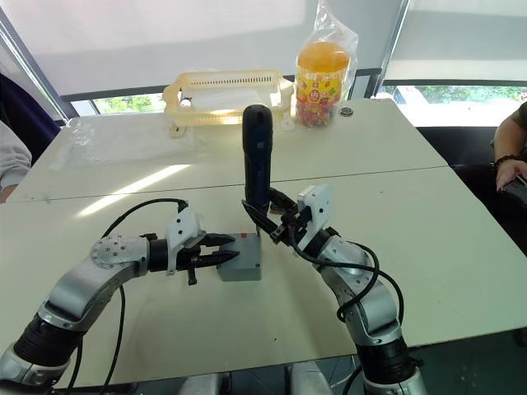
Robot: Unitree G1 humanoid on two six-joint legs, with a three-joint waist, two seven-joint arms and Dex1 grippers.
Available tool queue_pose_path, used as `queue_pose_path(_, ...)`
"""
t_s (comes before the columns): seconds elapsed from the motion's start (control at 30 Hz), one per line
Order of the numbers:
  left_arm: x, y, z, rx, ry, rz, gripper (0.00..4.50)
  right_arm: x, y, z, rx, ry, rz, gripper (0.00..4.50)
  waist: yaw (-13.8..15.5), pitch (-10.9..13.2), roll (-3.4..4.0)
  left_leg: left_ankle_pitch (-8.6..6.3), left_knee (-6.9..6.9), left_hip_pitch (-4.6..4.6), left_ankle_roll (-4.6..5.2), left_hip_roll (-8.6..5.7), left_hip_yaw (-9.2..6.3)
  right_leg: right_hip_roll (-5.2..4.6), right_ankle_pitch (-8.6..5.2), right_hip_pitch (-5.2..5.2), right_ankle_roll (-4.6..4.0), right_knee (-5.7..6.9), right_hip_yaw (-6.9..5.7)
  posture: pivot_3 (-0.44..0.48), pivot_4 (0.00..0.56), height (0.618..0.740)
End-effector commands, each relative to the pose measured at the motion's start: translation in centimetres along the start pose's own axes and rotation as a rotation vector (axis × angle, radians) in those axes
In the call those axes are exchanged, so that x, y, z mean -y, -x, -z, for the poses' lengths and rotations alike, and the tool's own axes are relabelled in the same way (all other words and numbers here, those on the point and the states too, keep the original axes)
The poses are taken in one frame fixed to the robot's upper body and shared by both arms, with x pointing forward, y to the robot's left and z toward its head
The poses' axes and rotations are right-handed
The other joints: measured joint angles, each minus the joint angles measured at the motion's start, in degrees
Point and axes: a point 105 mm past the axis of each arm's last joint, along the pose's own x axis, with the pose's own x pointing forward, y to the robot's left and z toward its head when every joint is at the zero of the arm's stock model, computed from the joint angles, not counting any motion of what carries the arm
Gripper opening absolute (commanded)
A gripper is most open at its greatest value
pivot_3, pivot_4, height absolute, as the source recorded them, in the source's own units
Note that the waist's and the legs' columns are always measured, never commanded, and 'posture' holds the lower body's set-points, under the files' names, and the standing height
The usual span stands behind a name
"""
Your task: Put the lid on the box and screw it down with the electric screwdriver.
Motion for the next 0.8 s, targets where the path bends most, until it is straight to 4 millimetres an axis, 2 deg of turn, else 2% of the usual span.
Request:
queue_pose_path(0.03, 0.1, 0.0, 1.7, -0.070, 0.028, -0.011, 1.52, -1.4, 0.1, 0.3, -0.007, 0.032, -0.075, 1.75, 0.00, -0.05, -0.04, 0.00, 0.00, 0.01, 0.00, 0.00, 0.00, 0.00, 0.00, 0.01, 0.00, 0.00, 0.00, 0.000, 0.150, 0.740)
queue_pose_path(0.23, 0.2, 0.0, 1.8, -0.072, 0.030, -0.010, 1.52, -3.3, 0.6, 1.6, -0.065, 0.120, -0.210, 1.75, 0.00, -0.09, -0.08, -0.01, -0.09, 0.29, 0.01, 0.00, 0.01, 0.01, -0.02, 0.27, -0.01, -0.04, 0.00, 0.000, 0.150, 0.740)
queue_pose_path(0.37, 0.3, 0.0, 1.9, -0.074, 0.030, -0.009, 1.52, -2.7, 0.7, 2.1, -0.077, 0.076, -0.174, 1.75, -0.06, -0.13, -0.12, -0.09, -0.16, 0.87, 0.12, 0.00, 0.01, 0.01, -0.19, 0.88, -0.01, -0.15, 0.00, 0.000, 0.150, 0.740)
queue_pose_path(0.6, 0.5, -0.1, 2.0, -0.075, 0.031, 0.000, 1.52, -1.2, 0.1, 2.3, -0.078, -0.003, -0.089, 1.75, -0.06, -0.19, -0.17, -0.10, -0.17, 0.89, 0.13, 0.01, 0.01, 0.01, -0.20, 0.90, -0.01, -0.14, 0.00, 0.000, 0.150, 0.740)
queue_pose_path(0.8, 0.9, -0.2, 2.2, -0.086, 0.034, 0.013, 1.52, -1.1, 0.3, 2.8, -0.102, -0.002, -0.092, 1.75, -0.06, -0.25, -0.17, -0.10, -0.17, 0.91, 0.13, 0.01, 0.00, 0.01, -0.20, 0.91, -0.02, -0.14, 0.01, 0.000, 0.150, 0.740)
